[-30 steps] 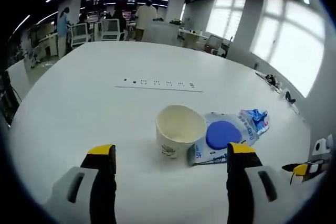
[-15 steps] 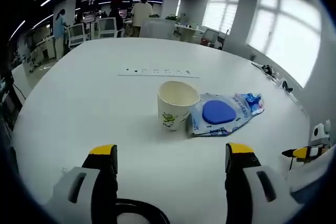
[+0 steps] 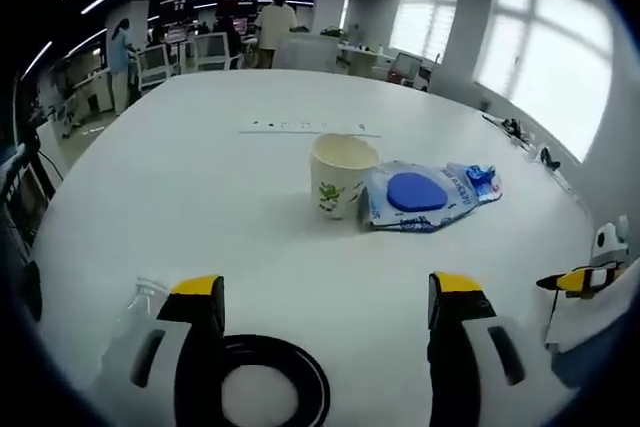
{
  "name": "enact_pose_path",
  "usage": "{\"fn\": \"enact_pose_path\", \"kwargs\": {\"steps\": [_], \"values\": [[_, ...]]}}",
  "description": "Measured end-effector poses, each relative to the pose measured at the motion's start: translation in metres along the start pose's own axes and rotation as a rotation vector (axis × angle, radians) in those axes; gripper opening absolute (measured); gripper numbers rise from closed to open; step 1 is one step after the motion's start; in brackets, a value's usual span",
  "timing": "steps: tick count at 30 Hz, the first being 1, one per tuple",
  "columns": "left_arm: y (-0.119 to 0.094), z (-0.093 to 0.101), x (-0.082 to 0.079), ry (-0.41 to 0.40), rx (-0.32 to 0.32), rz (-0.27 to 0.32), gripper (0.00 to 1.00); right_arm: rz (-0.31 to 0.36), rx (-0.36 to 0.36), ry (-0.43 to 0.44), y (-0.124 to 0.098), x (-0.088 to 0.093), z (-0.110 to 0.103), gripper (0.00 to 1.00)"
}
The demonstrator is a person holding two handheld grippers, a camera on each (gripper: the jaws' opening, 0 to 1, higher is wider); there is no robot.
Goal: Arrange the tabletop items into an orderly group along one side of the table until the central work area is clear of visible clutter.
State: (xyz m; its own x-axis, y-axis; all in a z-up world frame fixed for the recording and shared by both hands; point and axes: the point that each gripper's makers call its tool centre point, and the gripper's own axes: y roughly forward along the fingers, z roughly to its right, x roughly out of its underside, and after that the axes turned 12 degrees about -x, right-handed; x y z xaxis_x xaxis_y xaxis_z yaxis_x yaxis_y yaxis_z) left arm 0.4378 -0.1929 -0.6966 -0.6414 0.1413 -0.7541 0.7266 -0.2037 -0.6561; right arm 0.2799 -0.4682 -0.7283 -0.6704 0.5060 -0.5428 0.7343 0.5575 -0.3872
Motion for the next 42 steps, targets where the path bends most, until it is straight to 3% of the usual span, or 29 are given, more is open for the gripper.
{"fn": "enact_pose_path", "kwargs": {"steps": [9, 17, 20, 23, 27, 38, 42], "values": [[-0.014, -0.007, 0.014, -0.039, -0.019, -0.007, 0.85, -0.036, -0.024, -0.021, 0.005, -0.008, -0.014, 0.58], [-0.024, -0.020, 0.030, -0.054, -0.052, -0.021, 0.84, -0.069, -0.029, -0.044, 0.004, -0.011, -0.012, 0.58], [-0.028, -0.023, 0.041, -0.058, -0.066, -0.043, 0.79, -0.050, -0.020, -0.039, 0.003, -0.016, -0.008, 0.57], [-0.028, -0.018, 0.054, -0.045, -0.035, -0.082, 0.75, -0.009, -0.015, -0.011, 0.001, -0.020, -0.009, 0.57], [-0.025, -0.009, 0.066, -0.002, -0.010, -0.112, 0.68, -0.023, -0.008, -0.005, 0.000, -0.012, -0.006, 0.57], [-0.012, -0.006, 0.085, 0.052, -0.010, -0.170, 0.57, 0.049, 0.039, 0.041, 0.000, -0.028, 0.013, 0.56], [-0.004, -0.007, 0.086, 0.048, -0.004, -0.157, 0.51, 0.048, 0.044, 0.042, 0.006, -0.030, 0.014, 0.56]]}}
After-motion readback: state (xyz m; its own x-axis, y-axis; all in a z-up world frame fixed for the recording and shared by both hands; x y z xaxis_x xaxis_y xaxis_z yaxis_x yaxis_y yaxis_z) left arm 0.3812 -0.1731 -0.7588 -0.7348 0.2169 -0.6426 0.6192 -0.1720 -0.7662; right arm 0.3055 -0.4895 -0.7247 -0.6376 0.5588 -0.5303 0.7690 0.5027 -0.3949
